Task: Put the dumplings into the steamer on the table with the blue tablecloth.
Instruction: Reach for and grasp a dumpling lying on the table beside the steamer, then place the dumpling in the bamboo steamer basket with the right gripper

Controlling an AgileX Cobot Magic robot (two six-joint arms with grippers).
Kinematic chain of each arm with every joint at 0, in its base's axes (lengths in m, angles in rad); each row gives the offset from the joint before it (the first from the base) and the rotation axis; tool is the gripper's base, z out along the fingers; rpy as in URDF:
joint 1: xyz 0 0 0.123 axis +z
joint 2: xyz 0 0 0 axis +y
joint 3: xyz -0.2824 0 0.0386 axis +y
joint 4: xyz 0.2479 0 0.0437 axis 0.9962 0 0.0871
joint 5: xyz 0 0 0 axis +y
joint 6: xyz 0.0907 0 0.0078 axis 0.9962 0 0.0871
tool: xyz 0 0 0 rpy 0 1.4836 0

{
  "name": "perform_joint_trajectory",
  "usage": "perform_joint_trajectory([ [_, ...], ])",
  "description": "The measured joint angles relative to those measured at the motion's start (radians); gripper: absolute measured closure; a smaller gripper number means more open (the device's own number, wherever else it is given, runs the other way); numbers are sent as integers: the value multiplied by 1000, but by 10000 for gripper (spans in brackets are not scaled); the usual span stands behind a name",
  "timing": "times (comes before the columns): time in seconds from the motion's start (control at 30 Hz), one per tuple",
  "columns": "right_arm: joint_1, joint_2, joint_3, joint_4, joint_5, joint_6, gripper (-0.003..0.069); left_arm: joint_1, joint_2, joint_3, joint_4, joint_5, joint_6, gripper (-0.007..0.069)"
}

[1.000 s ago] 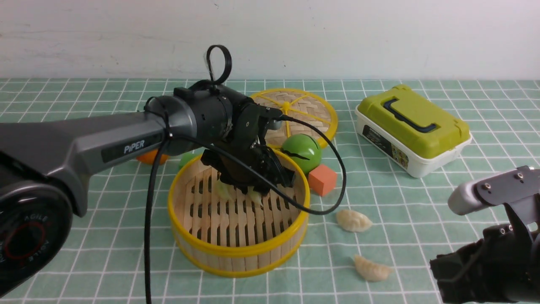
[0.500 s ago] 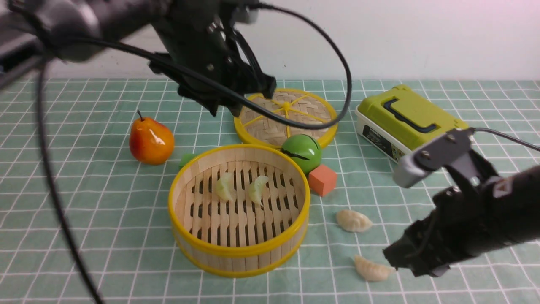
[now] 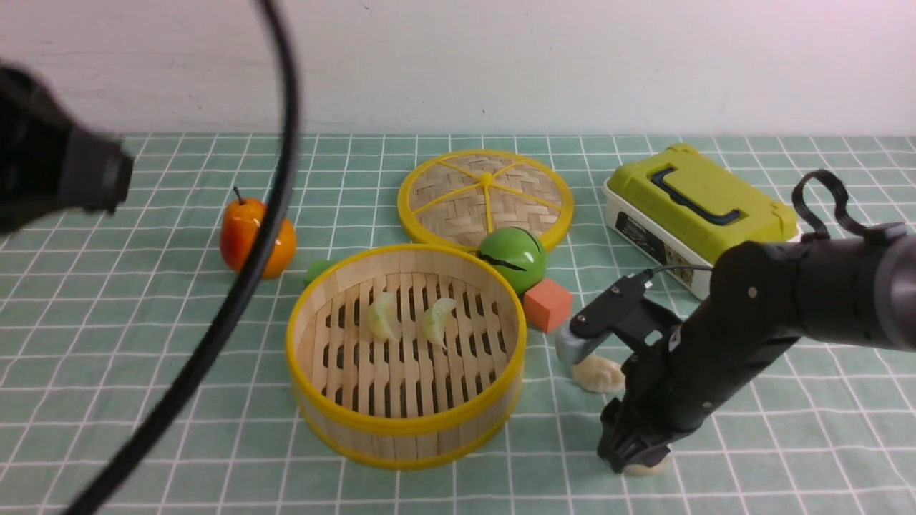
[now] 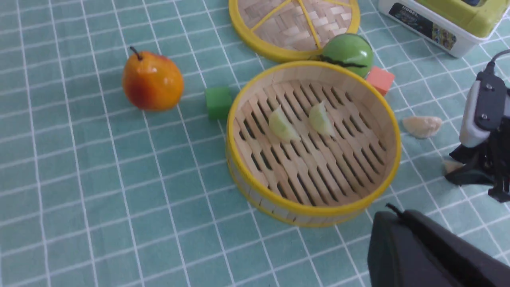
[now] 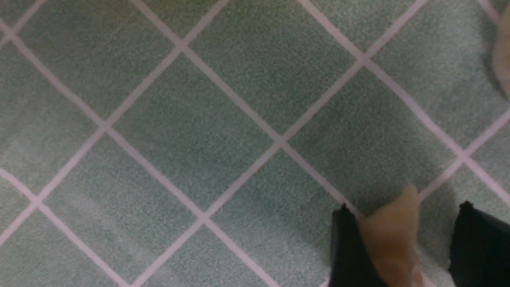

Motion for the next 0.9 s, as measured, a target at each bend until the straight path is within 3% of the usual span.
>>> perform_joint_trajectory([
  [0.13, 0, 0, -25, -1, 89, 36, 479, 0, -209, 292, 11, -74, -59, 638],
  [0.33, 0, -11, -172, 49, 271, 125, 477, 0, -486, 608, 35, -155, -76, 638],
  [0.43, 34, -21, -321, 192, 303, 169, 477, 0, -652, 780, 43, -237, -87, 638],
  [0.53, 94, -19, -388, 284, 241, 161, 477, 0, -713, 848, 45, -319, -93, 638],
  [0.7, 224, 50, -426, 401, -32, 100, 477, 0, -741, 885, 53, -438, -94, 638],
  [0.9, 270, 207, -426, 523, -231, 92, 477, 0, -744, 886, 53, -451, -94, 638],
])
